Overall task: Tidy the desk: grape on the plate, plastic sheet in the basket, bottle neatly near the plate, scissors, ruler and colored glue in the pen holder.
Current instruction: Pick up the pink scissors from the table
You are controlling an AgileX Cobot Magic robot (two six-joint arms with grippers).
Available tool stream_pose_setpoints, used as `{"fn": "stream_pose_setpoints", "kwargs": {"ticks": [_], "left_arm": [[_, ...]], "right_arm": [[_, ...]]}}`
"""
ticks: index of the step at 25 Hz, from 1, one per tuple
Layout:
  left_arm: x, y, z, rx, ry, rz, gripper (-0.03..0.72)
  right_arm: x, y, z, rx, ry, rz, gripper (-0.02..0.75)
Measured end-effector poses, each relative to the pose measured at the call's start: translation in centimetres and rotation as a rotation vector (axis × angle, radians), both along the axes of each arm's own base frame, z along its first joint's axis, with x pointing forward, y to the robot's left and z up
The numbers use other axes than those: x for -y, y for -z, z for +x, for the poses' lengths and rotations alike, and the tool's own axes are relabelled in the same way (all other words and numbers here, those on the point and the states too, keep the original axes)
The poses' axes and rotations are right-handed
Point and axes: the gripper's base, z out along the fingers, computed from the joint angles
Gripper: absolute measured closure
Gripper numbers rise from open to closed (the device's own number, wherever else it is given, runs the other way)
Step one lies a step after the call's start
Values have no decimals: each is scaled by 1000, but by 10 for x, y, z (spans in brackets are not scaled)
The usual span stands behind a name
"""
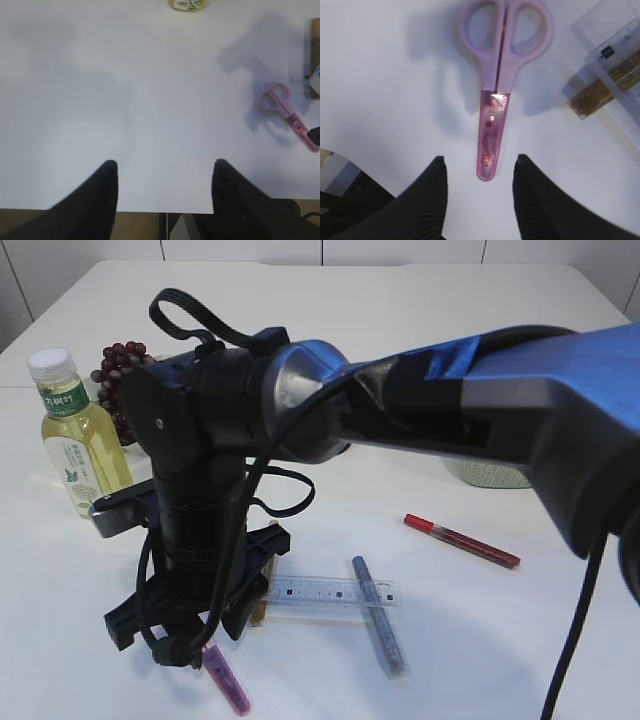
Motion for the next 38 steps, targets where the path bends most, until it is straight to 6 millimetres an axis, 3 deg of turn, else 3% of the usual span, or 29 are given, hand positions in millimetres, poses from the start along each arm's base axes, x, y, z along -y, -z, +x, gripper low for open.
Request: {"fn": "stream_pose_setpoints", "kwargs": {"ticks": [9, 28, 38], "left_arm": [[0, 0, 0, 0, 0, 0, 253], [0, 0, 0, 0, 1, -3, 253], [0, 0, 0, 0, 1, -3, 253]], "right_arm": [[-12, 4, 10, 21, 53, 17, 351], [-12, 11, 11, 12, 100, -2, 360], [-12, 31, 14, 4, 101, -50, 363]]}}
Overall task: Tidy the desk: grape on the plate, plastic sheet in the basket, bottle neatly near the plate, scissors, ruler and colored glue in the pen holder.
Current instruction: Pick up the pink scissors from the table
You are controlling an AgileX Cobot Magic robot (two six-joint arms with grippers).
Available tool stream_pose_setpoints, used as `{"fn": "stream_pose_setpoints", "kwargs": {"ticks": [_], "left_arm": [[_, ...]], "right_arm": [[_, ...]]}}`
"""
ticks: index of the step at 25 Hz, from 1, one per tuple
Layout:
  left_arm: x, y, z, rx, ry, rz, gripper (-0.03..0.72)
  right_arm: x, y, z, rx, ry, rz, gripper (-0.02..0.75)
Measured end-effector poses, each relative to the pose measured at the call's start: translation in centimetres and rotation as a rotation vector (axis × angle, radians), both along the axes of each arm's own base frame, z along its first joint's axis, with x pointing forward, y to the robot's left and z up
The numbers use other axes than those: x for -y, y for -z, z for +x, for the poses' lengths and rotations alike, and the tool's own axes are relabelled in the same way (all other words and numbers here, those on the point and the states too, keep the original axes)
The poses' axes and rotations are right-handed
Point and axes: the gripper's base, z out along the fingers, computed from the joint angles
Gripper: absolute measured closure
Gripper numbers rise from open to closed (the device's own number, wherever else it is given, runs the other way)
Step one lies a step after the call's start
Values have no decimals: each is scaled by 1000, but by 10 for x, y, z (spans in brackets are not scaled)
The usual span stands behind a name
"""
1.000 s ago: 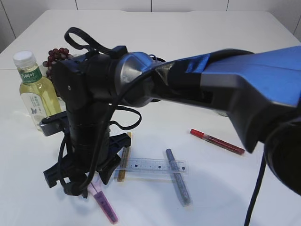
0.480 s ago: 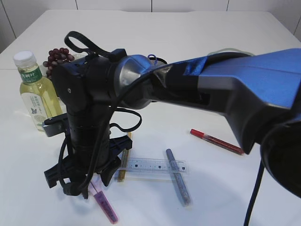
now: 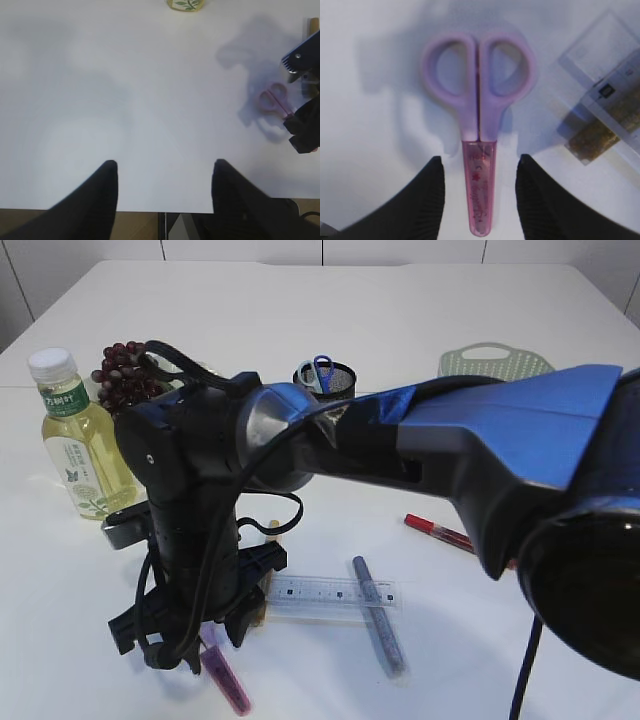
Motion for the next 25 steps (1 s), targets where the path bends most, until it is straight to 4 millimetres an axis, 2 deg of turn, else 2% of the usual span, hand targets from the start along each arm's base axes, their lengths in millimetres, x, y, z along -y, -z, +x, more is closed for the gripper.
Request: {"fn": "stream_pose_setpoints", "kwargs": {"ticks": [5, 25], "left_arm": [[0, 0, 0, 0, 0, -2, 253], [0, 0, 0, 0, 0, -2, 253]], "right_arm": [[0, 6, 0, -9, 2, -10, 363], [-1, 11, 0, -16, 1, -15, 364]]}}
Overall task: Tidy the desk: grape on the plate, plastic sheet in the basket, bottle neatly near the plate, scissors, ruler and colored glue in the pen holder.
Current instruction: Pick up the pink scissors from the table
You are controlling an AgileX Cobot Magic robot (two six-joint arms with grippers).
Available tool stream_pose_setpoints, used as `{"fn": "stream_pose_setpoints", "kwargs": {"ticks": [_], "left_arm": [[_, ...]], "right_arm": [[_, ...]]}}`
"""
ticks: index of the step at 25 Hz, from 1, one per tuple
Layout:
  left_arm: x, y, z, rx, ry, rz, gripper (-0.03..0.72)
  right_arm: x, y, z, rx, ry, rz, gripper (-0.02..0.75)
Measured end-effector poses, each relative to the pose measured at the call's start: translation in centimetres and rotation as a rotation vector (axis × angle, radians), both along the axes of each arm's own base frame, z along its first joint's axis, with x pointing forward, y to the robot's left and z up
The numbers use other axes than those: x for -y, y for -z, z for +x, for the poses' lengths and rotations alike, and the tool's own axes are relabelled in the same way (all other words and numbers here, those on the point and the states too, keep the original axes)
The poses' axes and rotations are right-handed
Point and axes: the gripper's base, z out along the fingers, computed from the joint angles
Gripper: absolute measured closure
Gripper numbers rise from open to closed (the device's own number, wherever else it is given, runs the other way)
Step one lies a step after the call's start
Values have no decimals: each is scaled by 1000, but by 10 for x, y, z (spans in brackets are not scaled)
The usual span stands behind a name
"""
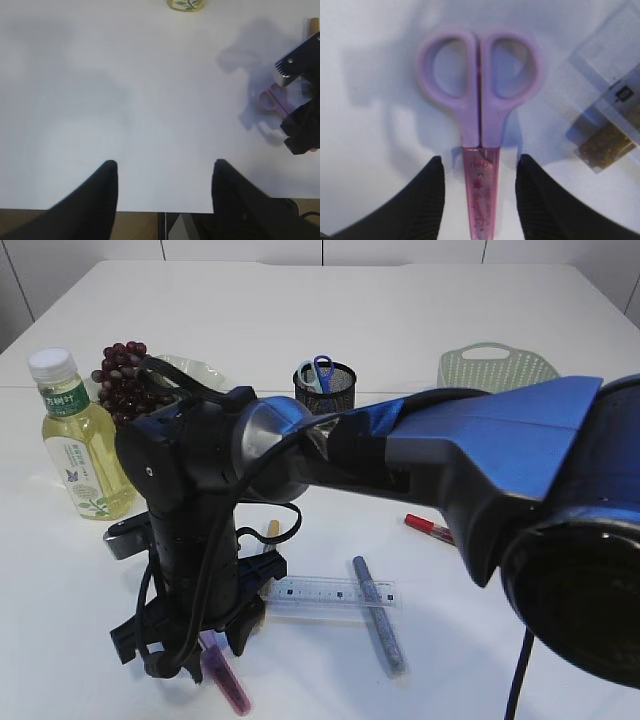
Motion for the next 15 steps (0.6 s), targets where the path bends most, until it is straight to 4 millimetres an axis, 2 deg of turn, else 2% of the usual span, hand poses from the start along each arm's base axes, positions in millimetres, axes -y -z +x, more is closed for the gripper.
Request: {"fn": "stream_pose_setpoints", "kwargs": {"ticks": [15], "left_arm": [[0, 0, 0, 0, 0, 0, 253]], "right_arm": [[0, 1, 0, -3, 3, 0, 365]]}}
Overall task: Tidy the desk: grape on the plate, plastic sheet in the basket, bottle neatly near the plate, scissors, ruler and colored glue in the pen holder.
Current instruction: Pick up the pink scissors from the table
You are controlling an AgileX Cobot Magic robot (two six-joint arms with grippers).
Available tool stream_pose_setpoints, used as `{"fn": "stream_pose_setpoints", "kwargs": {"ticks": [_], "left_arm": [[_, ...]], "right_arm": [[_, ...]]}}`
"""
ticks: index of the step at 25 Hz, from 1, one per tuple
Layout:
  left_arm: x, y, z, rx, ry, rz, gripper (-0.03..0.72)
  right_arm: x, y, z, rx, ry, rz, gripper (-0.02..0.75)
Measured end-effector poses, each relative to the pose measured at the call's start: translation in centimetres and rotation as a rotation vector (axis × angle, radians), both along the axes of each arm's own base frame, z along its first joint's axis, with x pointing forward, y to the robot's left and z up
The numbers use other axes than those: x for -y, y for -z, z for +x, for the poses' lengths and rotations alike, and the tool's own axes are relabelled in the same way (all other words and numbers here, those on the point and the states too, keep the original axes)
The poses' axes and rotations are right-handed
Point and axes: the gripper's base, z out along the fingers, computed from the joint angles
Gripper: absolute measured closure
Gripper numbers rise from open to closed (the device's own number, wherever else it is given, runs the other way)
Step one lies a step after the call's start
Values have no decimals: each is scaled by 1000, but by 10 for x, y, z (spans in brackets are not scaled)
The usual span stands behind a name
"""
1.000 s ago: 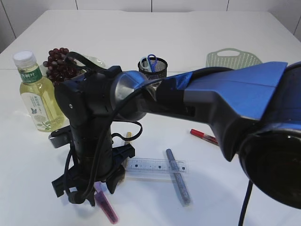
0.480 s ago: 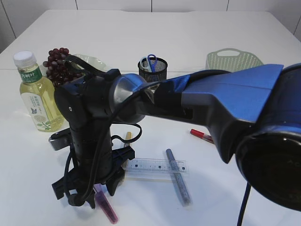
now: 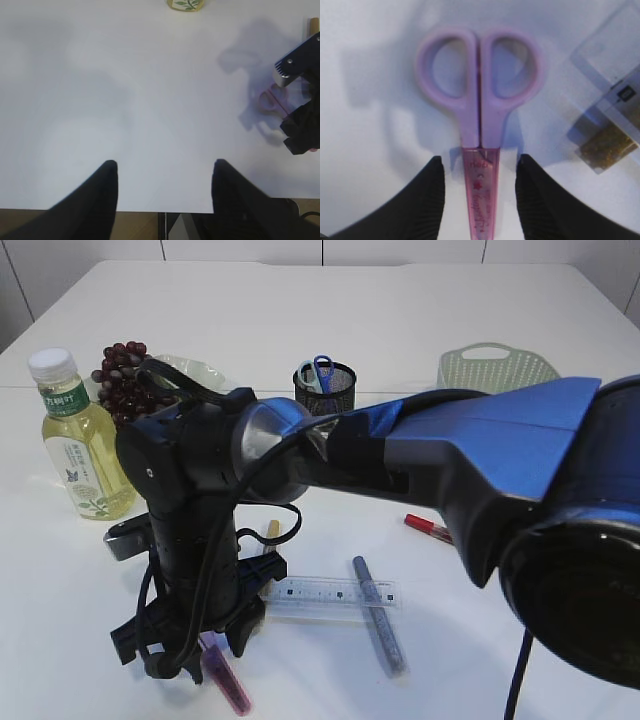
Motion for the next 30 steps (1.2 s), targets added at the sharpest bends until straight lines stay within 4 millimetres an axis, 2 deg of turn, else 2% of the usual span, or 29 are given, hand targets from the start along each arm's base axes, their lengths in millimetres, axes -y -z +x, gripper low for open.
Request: {"fn": "stream_pose_setpoints", "kwargs": {"ticks": [18, 30], "left_arm": [[0, 0, 0, 0, 0, 0, 253], [0, 0, 0, 0, 0, 0, 253]], "right_arm": [[0, 1, -1, 20, 9, -23, 370], [-6, 2, -9, 24, -13, -28, 370]]}}
